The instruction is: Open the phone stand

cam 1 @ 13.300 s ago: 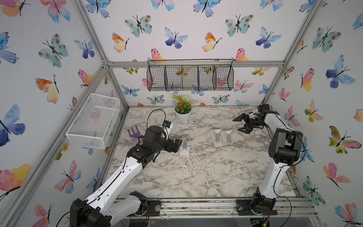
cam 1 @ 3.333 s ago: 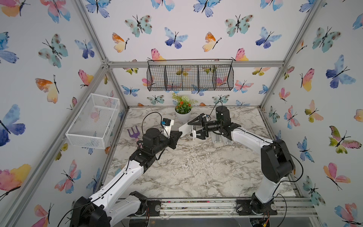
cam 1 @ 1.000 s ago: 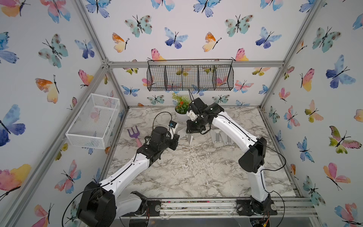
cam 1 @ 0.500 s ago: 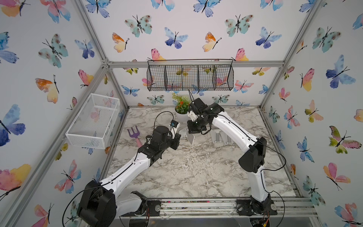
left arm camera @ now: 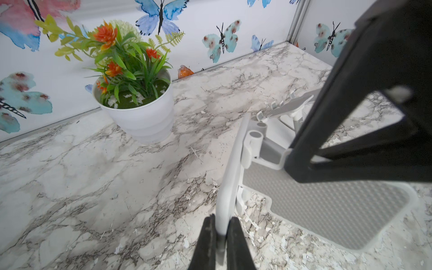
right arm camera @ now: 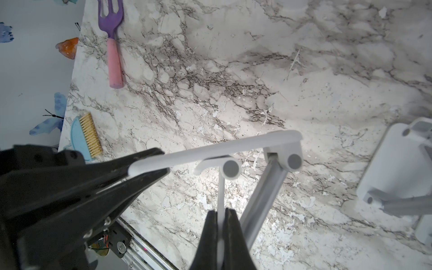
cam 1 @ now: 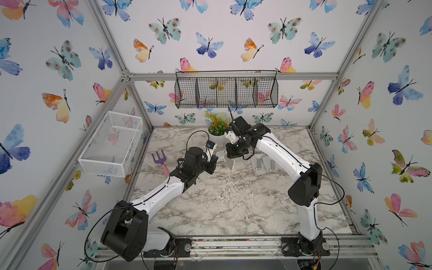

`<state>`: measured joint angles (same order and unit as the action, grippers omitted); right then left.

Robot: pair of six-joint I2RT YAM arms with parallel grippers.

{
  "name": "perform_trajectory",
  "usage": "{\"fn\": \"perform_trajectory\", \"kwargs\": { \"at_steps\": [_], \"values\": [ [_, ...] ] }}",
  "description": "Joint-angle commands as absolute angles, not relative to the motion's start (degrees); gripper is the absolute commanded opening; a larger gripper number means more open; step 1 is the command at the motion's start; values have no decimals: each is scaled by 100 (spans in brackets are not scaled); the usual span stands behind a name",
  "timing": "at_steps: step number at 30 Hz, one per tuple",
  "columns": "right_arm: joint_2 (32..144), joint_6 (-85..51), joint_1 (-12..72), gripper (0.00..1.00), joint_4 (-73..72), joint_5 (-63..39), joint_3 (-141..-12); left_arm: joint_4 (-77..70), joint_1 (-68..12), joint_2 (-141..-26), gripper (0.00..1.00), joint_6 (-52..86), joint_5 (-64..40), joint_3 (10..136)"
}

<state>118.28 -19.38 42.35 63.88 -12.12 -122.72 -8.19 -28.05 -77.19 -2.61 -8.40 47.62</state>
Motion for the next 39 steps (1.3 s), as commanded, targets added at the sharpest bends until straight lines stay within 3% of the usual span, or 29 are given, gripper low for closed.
{"fn": "perform_trajectory", "kwargs": {
  "at_steps": [1,22,39],
  "values": [
    [11310,-1451,4359,1,7309,-2024,-12238,-1222,-2388,-8107,0,-381,-225,4990],
    [10989,-1226,4925,1,7143,-3015,-12012,-1607,-1934,-9334,0,-458,-562,5656],
    [10742,-1484,4939,1,6774,-2899,-11568,-1619,-1872,-9376,0,-334,-672,5730]
  ]
}}
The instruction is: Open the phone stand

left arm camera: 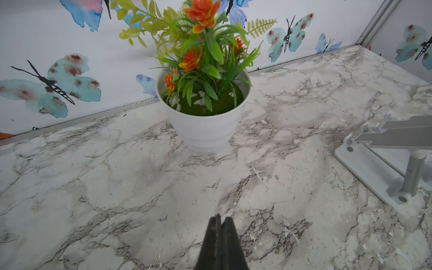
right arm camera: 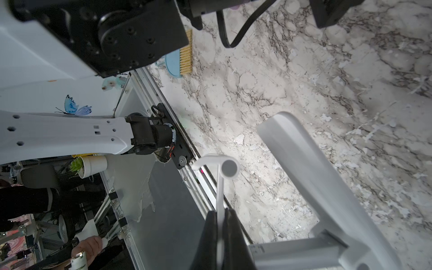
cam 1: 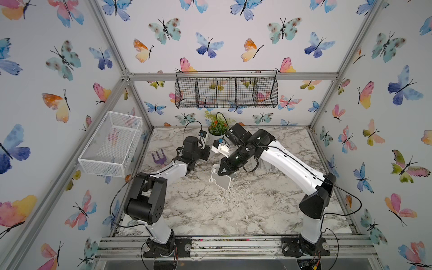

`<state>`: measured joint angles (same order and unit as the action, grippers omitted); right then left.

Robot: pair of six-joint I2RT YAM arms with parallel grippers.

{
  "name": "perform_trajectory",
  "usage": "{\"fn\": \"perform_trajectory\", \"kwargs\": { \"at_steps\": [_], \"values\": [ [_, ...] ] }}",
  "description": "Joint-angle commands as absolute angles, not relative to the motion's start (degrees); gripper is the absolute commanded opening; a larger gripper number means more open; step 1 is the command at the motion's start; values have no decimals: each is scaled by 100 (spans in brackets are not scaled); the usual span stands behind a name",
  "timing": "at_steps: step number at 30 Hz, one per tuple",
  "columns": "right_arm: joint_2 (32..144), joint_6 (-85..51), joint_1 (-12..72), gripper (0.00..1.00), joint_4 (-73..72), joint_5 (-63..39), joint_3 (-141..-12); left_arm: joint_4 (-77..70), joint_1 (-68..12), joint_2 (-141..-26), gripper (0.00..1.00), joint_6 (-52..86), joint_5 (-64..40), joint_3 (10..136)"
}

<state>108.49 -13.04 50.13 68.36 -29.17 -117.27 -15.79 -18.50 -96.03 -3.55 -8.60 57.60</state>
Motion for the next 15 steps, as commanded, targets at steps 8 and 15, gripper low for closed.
{"fn": "perform_trajectory", "kwargs": {
  "at_steps": [8,15],
  "values": [
    [10777,-1980,4640,1,6328,-2605,-11283,-1080,-1775,-8312,7,-265,-341,5426],
    [10678,-2664,3869,1,5299,-3287,-10556,-252,-1774,-7250,63,-62,-255,5021]
  ]
}}
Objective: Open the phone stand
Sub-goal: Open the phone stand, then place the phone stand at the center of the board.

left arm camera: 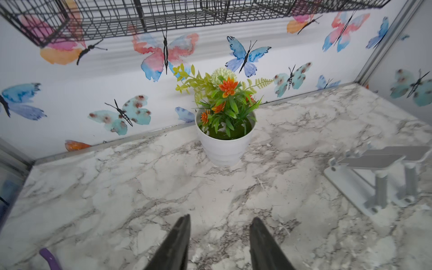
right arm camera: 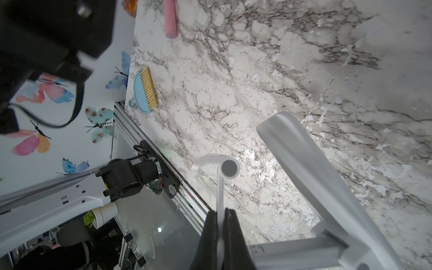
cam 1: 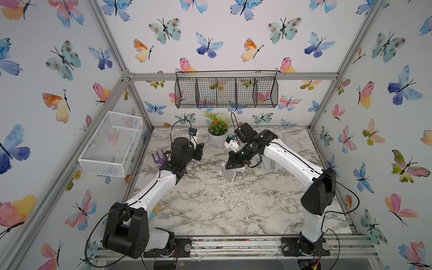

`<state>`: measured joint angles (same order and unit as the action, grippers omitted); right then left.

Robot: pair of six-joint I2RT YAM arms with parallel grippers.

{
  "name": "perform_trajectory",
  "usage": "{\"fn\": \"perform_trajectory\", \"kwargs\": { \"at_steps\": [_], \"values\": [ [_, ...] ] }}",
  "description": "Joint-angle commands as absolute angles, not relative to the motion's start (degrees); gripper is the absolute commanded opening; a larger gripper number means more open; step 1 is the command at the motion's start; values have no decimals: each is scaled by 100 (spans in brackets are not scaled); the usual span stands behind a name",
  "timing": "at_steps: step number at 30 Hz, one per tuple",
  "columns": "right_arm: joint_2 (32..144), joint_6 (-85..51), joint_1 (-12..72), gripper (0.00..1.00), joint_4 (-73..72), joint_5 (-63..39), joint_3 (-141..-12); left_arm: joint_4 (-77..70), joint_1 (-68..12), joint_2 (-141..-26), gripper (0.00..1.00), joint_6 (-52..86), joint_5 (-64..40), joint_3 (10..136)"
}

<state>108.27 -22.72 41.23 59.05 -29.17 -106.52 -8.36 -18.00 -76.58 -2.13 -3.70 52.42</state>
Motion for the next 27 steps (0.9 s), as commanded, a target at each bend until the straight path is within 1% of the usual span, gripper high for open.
{"fn": "perform_trajectory", "kwargs": {
  "at_steps": [1,4,5,10,15,27],
  "values": [
    [10699,-2744,3781,1,5213,-3346,-10527,-175,-1782,-7117,72,-8,-237,4946],
    [10819,-2980,3582,1,4922,-3619,-10468,103,-1784,-6626,97,170,-279,4746],
    [10879,-3051,3546,1,4869,-3664,-10475,193,-1792,-6474,98,221,-298,4685],
    [11133,-3734,3401,1,4289,-4206,-10256,535,-1833,-5857,98,360,-454,4492],
    [11137,-4745,3384,1,3379,-4532,-9671,955,-1938,-5482,98,346,-406,4506],
    [10679,-7734,3226,1,141,-4378,-7649,1421,-2025,-5046,98,352,-497,4605]
  ]
}}
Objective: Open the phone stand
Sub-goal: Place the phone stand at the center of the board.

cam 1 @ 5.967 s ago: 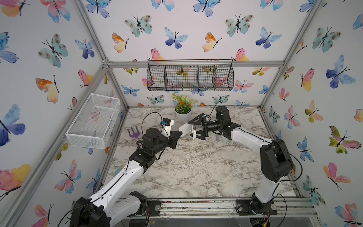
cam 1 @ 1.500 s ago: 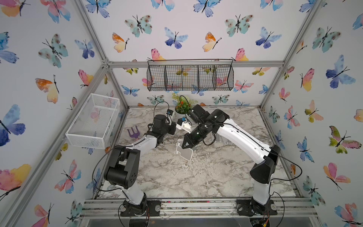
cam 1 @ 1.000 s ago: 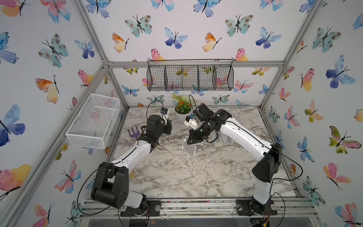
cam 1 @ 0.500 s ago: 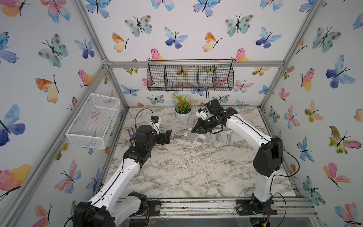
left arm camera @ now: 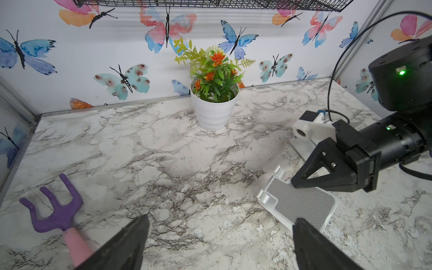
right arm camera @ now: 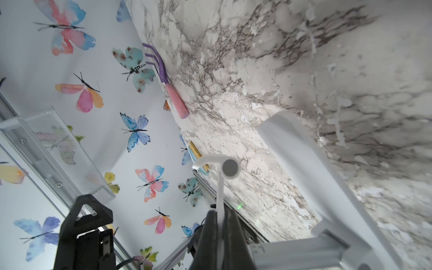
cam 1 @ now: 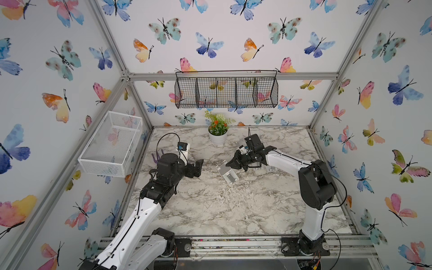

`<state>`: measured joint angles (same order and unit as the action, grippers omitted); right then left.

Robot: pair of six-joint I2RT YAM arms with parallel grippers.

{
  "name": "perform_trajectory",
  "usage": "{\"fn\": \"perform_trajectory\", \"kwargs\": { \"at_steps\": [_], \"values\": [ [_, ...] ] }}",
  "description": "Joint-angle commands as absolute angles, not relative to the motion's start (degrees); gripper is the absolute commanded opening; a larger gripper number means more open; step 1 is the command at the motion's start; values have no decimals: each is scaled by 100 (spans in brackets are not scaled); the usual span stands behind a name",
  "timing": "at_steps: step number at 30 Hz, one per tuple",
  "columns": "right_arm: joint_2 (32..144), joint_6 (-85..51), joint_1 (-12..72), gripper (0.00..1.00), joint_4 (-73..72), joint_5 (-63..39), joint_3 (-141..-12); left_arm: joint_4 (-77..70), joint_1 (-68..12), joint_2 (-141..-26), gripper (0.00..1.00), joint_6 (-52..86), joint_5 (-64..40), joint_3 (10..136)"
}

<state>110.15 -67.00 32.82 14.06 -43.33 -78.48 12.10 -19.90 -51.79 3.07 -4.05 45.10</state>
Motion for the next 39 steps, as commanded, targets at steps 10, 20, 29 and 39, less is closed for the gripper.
{"fn": "perform_trajectory", "kwargs": {
  "at_steps": [10,20,29,39],
  "values": [
    [11486,-8763,3182,1,-823,-4418,-8011,1615,-2047,-4901,98,301,-513,4641],
    [12391,-9065,3182,1,-737,-4620,-8918,1663,-2048,-4809,98,224,-458,4641],
    [12809,-9195,3182,8,-684,-4791,-9138,1672,-2048,-4776,98,194,-448,4614],
    [13017,-8788,3182,29,-41,-4802,-9543,1668,-2050,-4739,98,161,-444,4658]
  ]
}}
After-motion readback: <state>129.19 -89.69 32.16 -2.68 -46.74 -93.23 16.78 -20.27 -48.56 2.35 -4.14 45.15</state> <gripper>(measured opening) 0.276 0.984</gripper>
